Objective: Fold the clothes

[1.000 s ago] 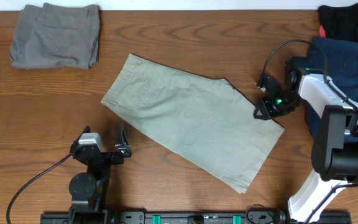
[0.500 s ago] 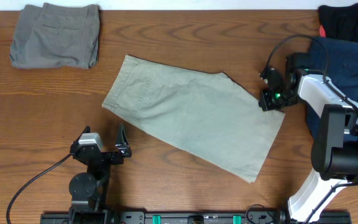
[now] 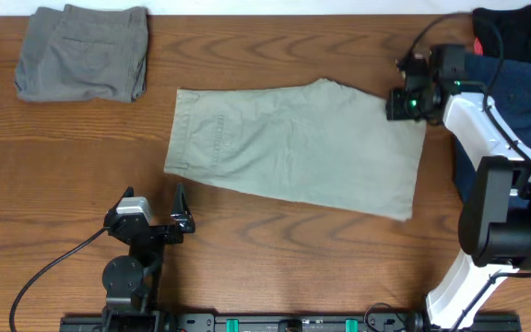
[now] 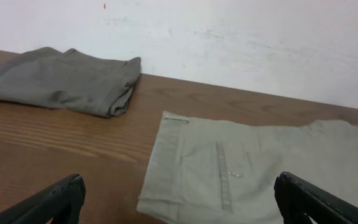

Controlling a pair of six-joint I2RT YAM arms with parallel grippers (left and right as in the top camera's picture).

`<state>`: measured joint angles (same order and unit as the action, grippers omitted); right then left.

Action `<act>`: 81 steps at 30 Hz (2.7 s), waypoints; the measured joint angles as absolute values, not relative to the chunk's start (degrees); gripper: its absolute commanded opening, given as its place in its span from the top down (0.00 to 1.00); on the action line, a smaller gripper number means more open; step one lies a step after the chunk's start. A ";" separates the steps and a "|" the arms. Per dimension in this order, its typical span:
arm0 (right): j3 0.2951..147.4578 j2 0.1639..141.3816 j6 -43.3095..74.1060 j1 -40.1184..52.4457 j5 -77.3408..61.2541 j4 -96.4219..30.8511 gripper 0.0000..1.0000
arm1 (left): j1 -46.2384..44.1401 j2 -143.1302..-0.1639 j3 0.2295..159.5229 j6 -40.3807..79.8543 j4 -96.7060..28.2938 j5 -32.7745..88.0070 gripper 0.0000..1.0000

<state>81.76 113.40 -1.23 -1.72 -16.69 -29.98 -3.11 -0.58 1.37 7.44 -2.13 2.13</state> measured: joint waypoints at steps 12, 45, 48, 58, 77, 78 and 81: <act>98.98 113.58 9.39 2.74 -16.56 -39.57 0.01 | -3.11 -0.58 1.37 7.44 -2.13 2.13 0.02; 92.27 126.80 21.74 36.07 -3.60 -30.57 0.99 | -3.11 -0.58 1.37 7.44 -2.11 2.15 0.02; 92.05 127.74 21.96 36.40 -4.69 -30.61 0.99 | -3.11 -0.58 1.37 7.44 -2.11 2.13 0.02; 92.66 127.68 22.17 39.68 -6.04 -35.55 0.99 | -3.11 -0.58 1.37 7.44 -2.11 2.13 0.02; 93.25 126.93 26.76 46.09 -7.92 -43.44 0.99 | -3.11 -0.58 1.37 7.44 -2.11 2.13 0.02; 93.17 126.65 26.79 45.89 -8.01 -44.18 0.99 | -3.11 -0.60 1.37 7.44 -2.11 2.13 0.02; 92.53 125.10 26.89 44.95 -8.21 -45.87 0.82 | -3.11 -0.60 1.37 7.44 -2.11 2.13 0.02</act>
<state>92.53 125.10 26.89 44.95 -8.21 -45.87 -3.11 -0.60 1.37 7.44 -2.11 2.13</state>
